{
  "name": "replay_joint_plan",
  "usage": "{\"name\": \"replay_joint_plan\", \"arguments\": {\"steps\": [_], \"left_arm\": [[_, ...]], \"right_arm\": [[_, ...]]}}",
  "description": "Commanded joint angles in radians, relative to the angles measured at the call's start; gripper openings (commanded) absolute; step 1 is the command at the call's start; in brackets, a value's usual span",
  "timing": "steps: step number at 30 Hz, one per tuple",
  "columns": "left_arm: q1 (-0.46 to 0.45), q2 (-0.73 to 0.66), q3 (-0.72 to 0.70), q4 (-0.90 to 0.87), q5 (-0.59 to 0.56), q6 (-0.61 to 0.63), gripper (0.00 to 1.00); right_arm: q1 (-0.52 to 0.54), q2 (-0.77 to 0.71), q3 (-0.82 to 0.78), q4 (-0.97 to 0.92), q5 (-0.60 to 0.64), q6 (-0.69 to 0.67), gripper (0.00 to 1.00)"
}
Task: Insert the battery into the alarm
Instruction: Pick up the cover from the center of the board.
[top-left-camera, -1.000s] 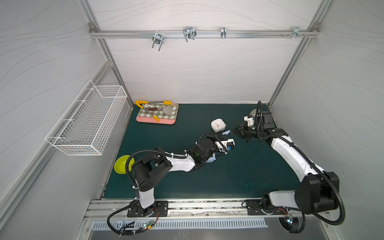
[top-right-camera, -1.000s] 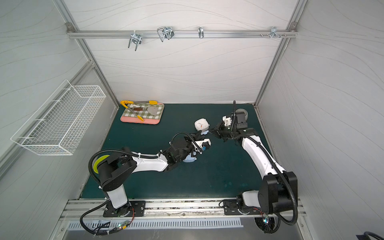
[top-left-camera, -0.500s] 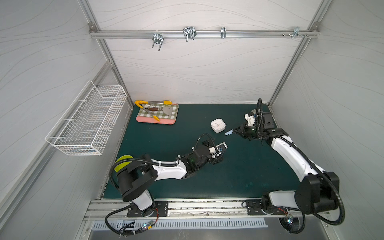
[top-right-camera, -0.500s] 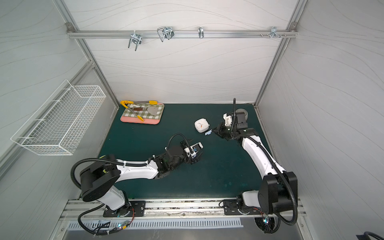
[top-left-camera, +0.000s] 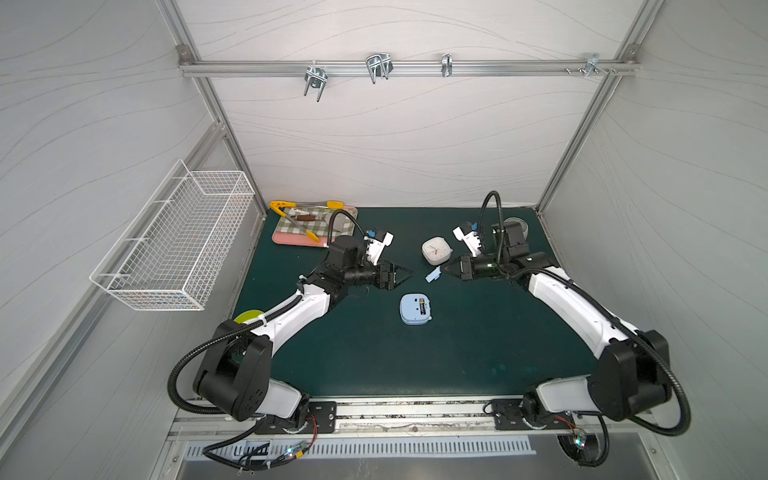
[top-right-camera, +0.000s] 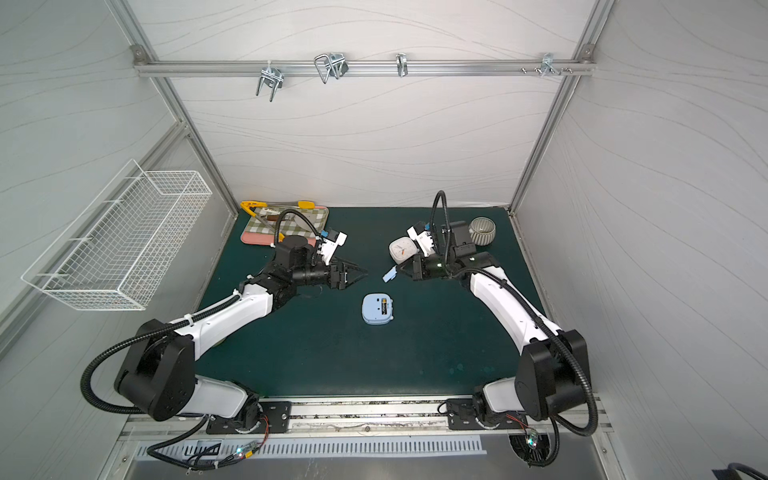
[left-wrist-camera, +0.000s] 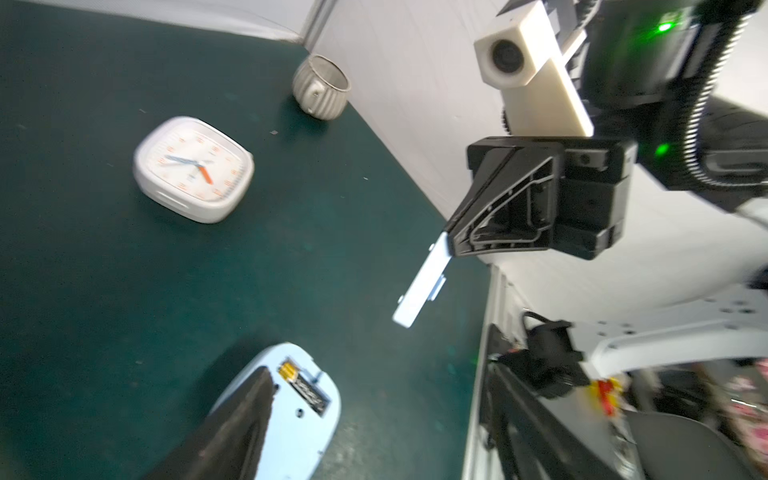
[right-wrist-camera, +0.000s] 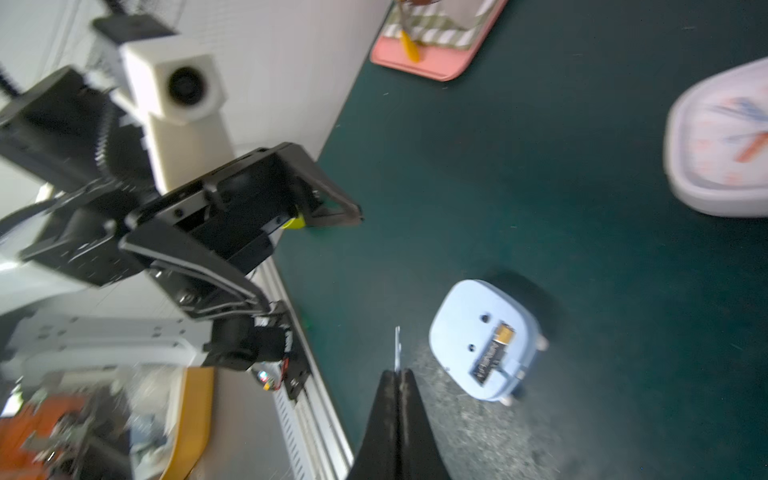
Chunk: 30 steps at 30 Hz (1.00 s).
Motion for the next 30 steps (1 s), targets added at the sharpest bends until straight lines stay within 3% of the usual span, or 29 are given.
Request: {"name": "replay_joint_plan", "arguments": {"steps": [1,5,7,17,27,30], "left_arm": [[0.027,0.002,0.033,-0.039,0.289,-0.062,0.75],[0.027,0.010,0.055,-0.109,0.388,-0.006,0.68],[0.027,0.008,0.059,-0.144,0.396,0.020,0.58],[-0.005,0.022,0.066,-0.197,0.438,0.074,0.37],[-0.004,0.009,0.080,-0.274,0.432,0.131,0.33],[-0.004,0.006,0.080,-0.274,0.428,0.132,0.26]], "right_arm": [[0.010,0.037,0.055,0.025,-0.213,-0.127,0.00],[0.047,0.086,0.130,-0.064,-0.293,-0.231,0.00],[0.070,0.105,0.159,-0.106,-0.319,-0.270,0.00],[0.123,0.133,0.192,-0.184,-0.335,-0.335,0.00],[0.121,0.122,0.198,-0.235,-0.292,-0.370,0.00],[0.121,0.127,0.201,-0.241,-0.290,-0.370,0.00]]}}
